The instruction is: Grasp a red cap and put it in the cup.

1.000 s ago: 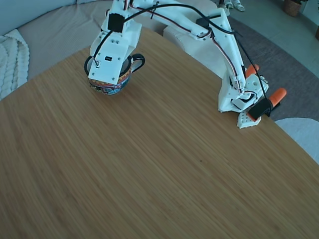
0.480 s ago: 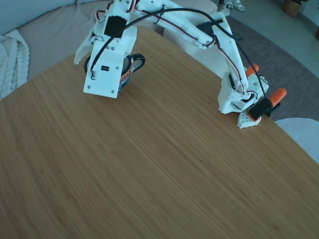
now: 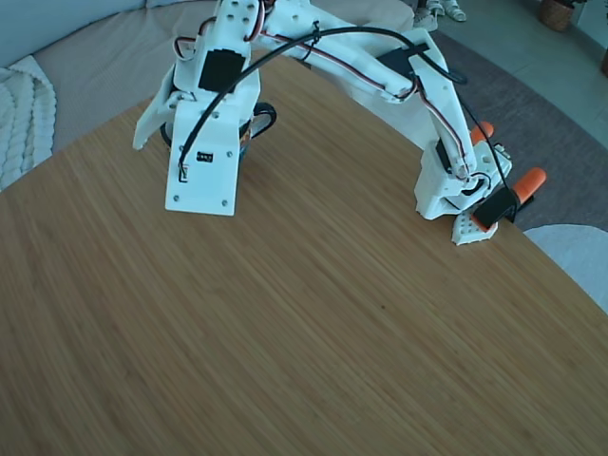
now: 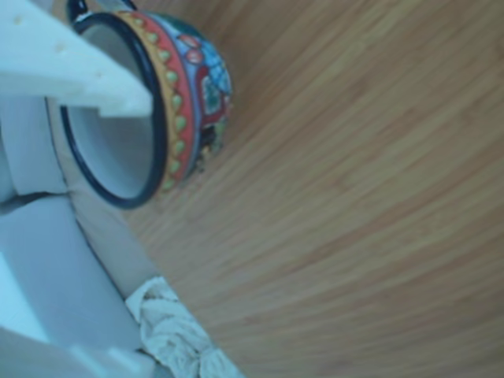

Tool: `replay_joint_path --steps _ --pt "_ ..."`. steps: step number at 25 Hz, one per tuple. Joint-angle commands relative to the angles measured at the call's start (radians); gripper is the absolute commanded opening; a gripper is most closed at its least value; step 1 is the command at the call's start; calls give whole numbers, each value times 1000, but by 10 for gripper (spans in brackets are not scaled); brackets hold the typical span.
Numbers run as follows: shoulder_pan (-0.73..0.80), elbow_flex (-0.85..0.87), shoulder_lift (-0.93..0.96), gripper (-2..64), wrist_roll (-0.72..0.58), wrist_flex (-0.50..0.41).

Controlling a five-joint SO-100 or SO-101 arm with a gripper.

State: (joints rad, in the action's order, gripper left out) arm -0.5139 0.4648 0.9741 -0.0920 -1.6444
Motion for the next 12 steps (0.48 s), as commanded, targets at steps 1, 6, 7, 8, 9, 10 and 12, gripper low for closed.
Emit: replay_joint_path --steps 1,6,7,8,9,10,12 --pt "28 -35 100 381 3 -69" --pt "98 55 219 380 5 -69" --pt "114 83 244 380 5 -69" --pt "126 110 267 380 5 -69" --pt "141 133 291 380 5 -69" --pt "155 152 313 380 5 -69" --pt "187 187 357 380 5 -69"
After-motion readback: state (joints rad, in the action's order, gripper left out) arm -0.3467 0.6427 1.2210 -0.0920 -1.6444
